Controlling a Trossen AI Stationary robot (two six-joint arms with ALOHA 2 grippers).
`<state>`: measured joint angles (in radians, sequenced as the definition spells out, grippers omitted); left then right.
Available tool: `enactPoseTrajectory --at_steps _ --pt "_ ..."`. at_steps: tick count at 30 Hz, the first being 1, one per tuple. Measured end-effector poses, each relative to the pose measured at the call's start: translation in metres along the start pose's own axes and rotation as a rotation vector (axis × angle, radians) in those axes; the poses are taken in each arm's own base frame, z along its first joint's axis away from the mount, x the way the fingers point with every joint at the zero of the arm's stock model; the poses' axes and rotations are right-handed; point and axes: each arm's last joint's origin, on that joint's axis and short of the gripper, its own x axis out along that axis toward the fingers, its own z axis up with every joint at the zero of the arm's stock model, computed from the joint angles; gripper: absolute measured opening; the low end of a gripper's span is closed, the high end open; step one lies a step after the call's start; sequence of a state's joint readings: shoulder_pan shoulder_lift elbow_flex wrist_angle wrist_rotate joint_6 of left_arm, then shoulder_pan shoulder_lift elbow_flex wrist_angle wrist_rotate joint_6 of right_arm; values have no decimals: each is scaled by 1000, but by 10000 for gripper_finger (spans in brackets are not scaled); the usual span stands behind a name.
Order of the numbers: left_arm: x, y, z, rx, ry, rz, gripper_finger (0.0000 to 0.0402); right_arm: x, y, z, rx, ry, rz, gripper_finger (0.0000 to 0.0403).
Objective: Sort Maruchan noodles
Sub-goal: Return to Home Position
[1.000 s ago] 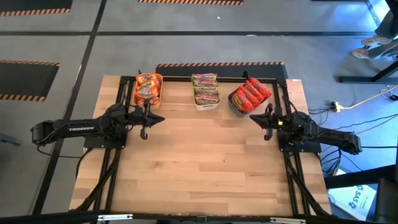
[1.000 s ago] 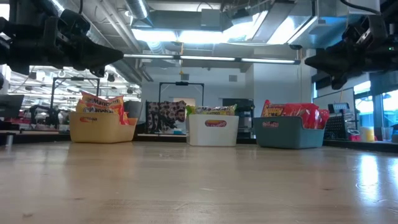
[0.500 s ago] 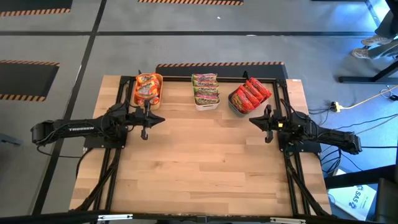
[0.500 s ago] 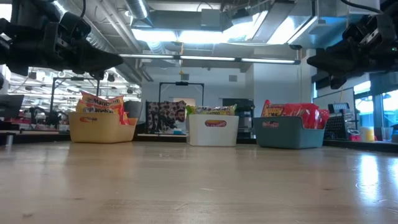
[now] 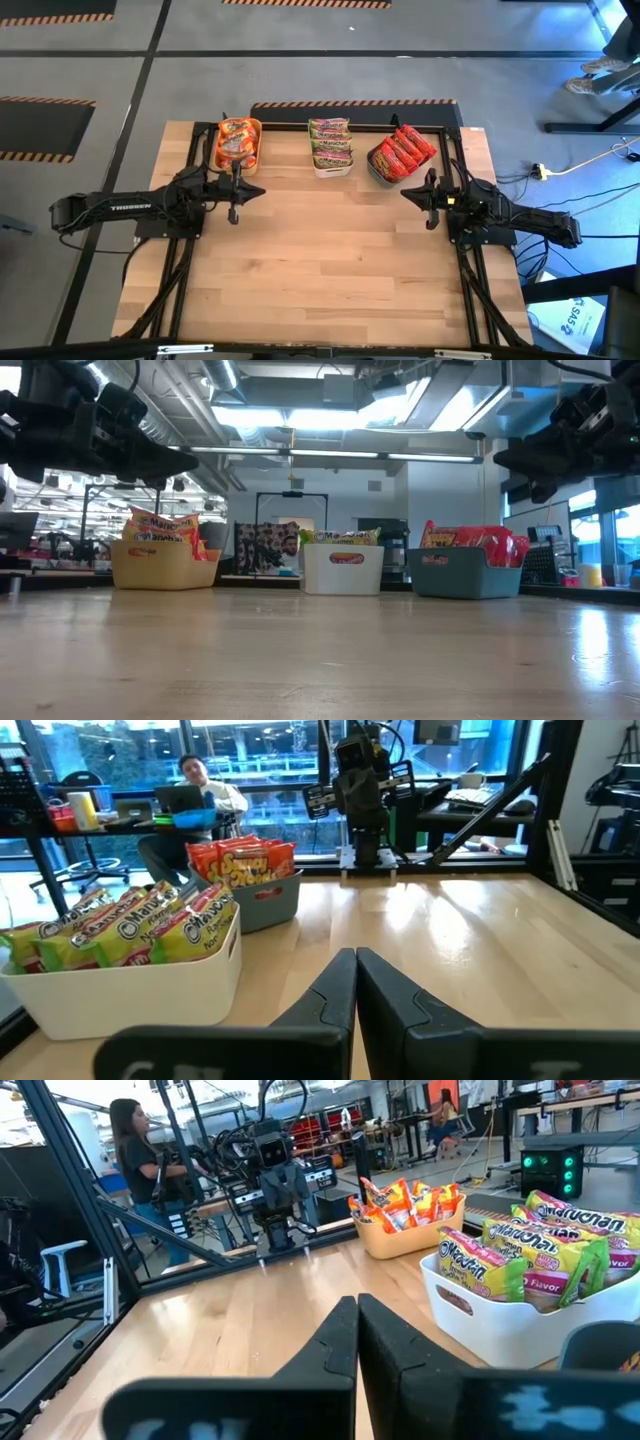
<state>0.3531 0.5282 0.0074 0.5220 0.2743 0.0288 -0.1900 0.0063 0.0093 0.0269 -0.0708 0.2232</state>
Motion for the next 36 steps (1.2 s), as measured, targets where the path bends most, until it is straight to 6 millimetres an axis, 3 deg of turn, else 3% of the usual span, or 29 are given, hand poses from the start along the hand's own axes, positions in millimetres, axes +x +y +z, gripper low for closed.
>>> enactPoseTrajectory --at_steps 36 --pt "0 1 -1 -2 14 30 6 0 0 0 0 -1 -10 0"
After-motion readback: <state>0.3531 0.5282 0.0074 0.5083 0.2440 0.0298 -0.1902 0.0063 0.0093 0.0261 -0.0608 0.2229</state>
